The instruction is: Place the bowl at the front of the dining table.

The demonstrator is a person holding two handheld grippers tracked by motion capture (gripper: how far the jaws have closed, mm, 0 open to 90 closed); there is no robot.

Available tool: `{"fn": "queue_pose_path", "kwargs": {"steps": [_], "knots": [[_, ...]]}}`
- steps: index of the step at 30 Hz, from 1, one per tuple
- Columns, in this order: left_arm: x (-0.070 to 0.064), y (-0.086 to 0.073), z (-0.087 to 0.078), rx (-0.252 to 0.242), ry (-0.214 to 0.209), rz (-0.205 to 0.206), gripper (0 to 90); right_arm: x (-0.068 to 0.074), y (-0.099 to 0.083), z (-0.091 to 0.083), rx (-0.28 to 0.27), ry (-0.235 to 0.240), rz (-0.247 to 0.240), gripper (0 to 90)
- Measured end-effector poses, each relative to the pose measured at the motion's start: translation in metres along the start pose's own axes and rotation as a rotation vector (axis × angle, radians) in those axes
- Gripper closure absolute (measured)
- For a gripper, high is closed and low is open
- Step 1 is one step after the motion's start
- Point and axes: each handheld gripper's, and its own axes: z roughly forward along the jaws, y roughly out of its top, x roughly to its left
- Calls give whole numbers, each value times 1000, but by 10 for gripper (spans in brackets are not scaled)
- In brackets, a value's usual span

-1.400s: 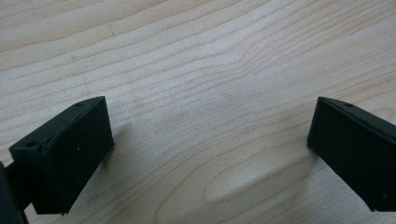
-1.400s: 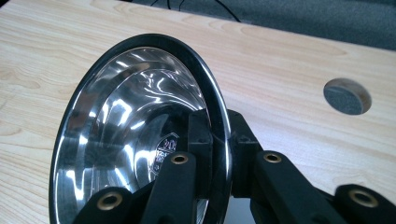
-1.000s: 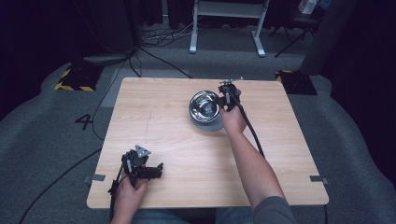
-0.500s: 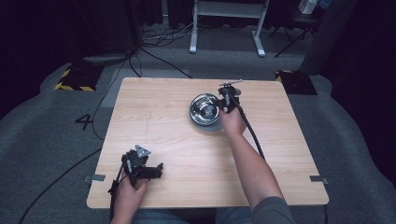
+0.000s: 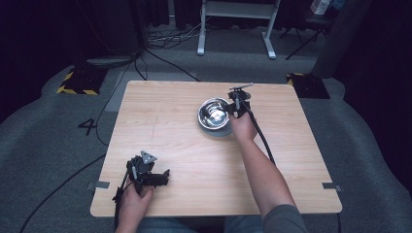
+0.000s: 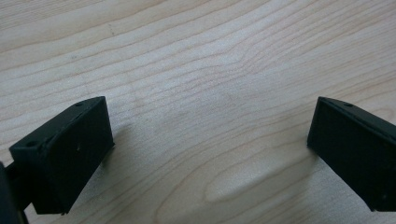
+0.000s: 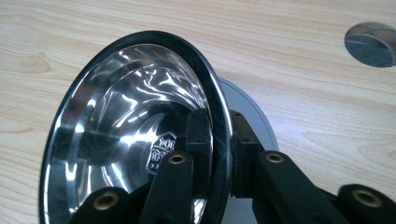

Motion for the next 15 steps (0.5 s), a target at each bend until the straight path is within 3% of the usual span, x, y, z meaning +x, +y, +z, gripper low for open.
{"fn": "queue_pose_path", "kwargs": {"steps": [1, 6, 15], "knots": [[0, 0, 0, 0, 0, 0, 3, 0, 0, 0, -1, -29, -9, 771], [0, 0, 0, 0, 0, 0, 3, -2, -2, 0, 1, -76, -45, 738], [0, 0, 0, 0, 0, 1, 3, -10, -5, -4, -11, -116, -56, 635]]}}
